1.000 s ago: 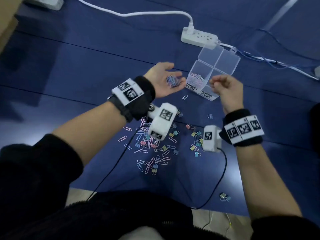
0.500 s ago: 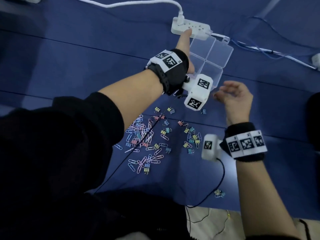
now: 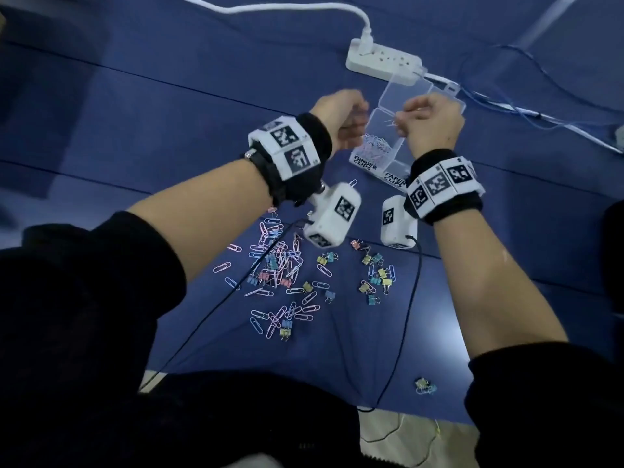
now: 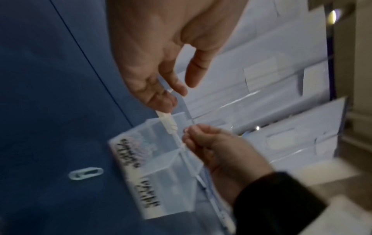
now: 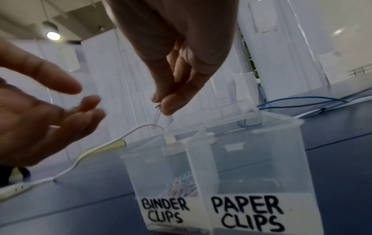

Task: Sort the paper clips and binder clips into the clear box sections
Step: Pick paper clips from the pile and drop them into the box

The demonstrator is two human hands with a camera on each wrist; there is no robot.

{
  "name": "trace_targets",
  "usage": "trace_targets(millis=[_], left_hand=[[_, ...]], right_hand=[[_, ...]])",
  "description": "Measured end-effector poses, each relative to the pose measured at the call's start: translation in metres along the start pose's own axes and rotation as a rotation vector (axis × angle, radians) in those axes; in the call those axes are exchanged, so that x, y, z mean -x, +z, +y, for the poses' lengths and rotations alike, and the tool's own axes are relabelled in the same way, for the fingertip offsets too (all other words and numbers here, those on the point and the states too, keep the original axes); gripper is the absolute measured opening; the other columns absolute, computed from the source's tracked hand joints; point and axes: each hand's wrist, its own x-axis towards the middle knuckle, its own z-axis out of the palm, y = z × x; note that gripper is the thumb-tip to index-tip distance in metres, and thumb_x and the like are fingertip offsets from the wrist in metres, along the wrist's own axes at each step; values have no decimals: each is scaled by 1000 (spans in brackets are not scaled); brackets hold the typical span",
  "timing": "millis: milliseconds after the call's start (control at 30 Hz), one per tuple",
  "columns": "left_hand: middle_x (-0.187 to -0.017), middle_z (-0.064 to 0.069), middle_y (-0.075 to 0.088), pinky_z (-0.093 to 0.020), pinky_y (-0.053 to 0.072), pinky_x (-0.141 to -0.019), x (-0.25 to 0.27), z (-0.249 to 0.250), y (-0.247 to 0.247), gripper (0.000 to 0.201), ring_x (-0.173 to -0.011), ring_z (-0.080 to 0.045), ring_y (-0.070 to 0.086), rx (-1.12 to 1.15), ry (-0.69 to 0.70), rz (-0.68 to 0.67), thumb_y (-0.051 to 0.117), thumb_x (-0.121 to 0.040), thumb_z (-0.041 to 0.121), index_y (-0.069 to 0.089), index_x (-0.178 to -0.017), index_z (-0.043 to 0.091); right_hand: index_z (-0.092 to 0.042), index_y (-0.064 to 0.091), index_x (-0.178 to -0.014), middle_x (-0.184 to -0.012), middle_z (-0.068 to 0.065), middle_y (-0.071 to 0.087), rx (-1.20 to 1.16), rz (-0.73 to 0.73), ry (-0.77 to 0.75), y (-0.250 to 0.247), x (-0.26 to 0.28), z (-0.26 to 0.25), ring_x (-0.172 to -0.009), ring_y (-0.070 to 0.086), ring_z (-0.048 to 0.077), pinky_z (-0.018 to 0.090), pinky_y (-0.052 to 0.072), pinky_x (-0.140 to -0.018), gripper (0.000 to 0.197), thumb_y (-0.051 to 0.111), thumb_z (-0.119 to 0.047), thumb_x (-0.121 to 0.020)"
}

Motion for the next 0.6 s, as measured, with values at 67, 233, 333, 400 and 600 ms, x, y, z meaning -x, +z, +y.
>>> trace_targets(millis=[67,233,333,400,600], left_hand=[[-48,0,50,-20,41,-44,-7,-16,-7,28,-36,-9,44,-216,62,103,45,-89,1,49,-62,10],[-109,-7,67,-25,46,-87,-7,-57,-6,28,-99,-20,62,-1122,180,-86,52,-88,4,66,-112,8],[-144,-14,43,-26,35,-107,-2,-70,8,43,-132,-25,43,-1345,155,-260,49,-92,3,47,-135,6],[-148,-15,35,-31,35,-108,-4,-76,14,52,-136,-28,36,-1523,203,-313,58,-87,2,42,-137,2],[-131,-21,45,-41,42,-96,-2,-89,11,38,-123,-36,42,-1717,409,-292,50,-86,-9,51,-123,-5]], right_hand=[[-22,54,-62,-63,3,61,87,-32,-24,7,0,1,-54,58,10,22,53,-59,31,57,5,-78],[-6,66,-101,-95,2,65,159,-204,-106,-2,16,2,-89,60,9,15,46,-79,21,48,-8,-90],[-18,65,-83,-89,-2,65,38,-106,-89,-29,35,16,-83,62,7,25,47,-86,26,45,-3,-90],[-29,57,-70,-78,-3,64,30,-64,-15,-47,53,38,-66,59,-4,26,48,-75,34,48,0,-87],[-7,67,-101,-95,8,65,412,-146,197,-59,98,96,-91,59,18,14,38,-81,20,56,-4,-84]])
